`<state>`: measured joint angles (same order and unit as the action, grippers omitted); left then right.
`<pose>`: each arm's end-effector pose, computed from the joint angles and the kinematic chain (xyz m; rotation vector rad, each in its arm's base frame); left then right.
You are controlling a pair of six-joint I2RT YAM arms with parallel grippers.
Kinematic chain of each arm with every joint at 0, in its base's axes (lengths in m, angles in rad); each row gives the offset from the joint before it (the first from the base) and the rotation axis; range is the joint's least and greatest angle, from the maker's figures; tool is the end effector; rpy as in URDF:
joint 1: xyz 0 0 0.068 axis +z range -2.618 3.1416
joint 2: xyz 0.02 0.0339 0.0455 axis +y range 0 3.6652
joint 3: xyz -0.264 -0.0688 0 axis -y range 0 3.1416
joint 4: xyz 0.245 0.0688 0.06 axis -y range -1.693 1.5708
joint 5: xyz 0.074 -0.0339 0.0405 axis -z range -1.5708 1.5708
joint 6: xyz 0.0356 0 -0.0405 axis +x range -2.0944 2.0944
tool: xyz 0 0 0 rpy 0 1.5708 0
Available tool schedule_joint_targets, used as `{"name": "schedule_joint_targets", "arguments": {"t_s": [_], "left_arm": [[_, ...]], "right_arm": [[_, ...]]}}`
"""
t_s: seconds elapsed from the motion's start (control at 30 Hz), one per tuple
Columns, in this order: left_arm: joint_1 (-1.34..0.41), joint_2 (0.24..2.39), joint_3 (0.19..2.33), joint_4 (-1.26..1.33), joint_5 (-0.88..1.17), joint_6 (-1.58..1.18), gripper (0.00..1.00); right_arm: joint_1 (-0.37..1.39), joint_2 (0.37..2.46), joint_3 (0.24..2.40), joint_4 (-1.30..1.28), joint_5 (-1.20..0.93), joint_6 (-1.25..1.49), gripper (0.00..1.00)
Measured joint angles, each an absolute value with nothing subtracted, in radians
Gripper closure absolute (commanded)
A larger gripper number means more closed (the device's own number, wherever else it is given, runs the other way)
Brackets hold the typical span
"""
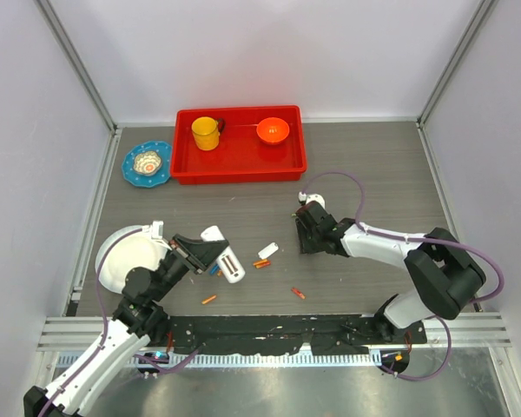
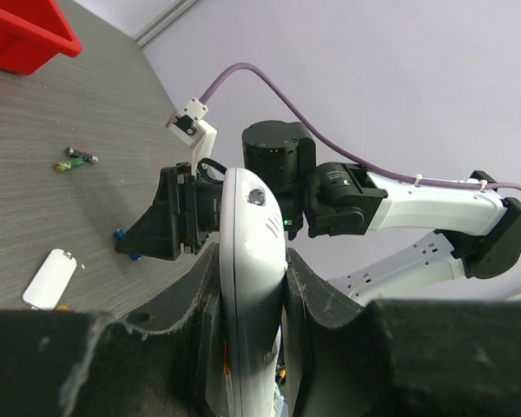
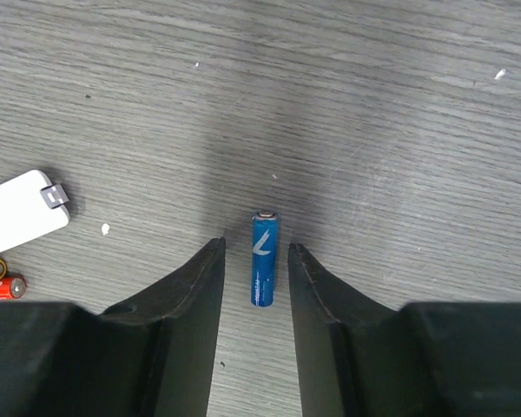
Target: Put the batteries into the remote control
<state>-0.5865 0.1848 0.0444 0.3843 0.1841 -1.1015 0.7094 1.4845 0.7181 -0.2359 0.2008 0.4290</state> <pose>0.0941 -0.0703 0.2135 -0.2102 1.4924 -1.5228 0.2125 0.1731 0.1581 -0.2822 2.5373 0.1853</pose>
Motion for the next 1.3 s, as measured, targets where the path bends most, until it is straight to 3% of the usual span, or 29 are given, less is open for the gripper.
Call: {"name": "schedule_joint_targets", "arguments": {"t_s": [0.63,0.93,1.03,1.3], "left_arm": [[-0.587,0.216,0.044,0.4,0.183,-1.118,1.0],[-0.587,0.236,0.044,0.406,0.168,-1.131,1.0],[-0.587,0.273,0.044,0.417,0.155,-1.145,1.0],[-0.587,0.453,0.044,0.532,0.119,-1.148,1.0]], "right_arm": [[0.709,1.43,0.674,-0.264,0.197,0.45,0.66],[0.709,1.431,0.673,-0.264,0.197,0.451,0.84],[0.711,1.431,0.673,-0.264,0.199,0.452,0.99],[0.715,1.389,0.675,-0.312,0.181,0.496,0.99]]}}
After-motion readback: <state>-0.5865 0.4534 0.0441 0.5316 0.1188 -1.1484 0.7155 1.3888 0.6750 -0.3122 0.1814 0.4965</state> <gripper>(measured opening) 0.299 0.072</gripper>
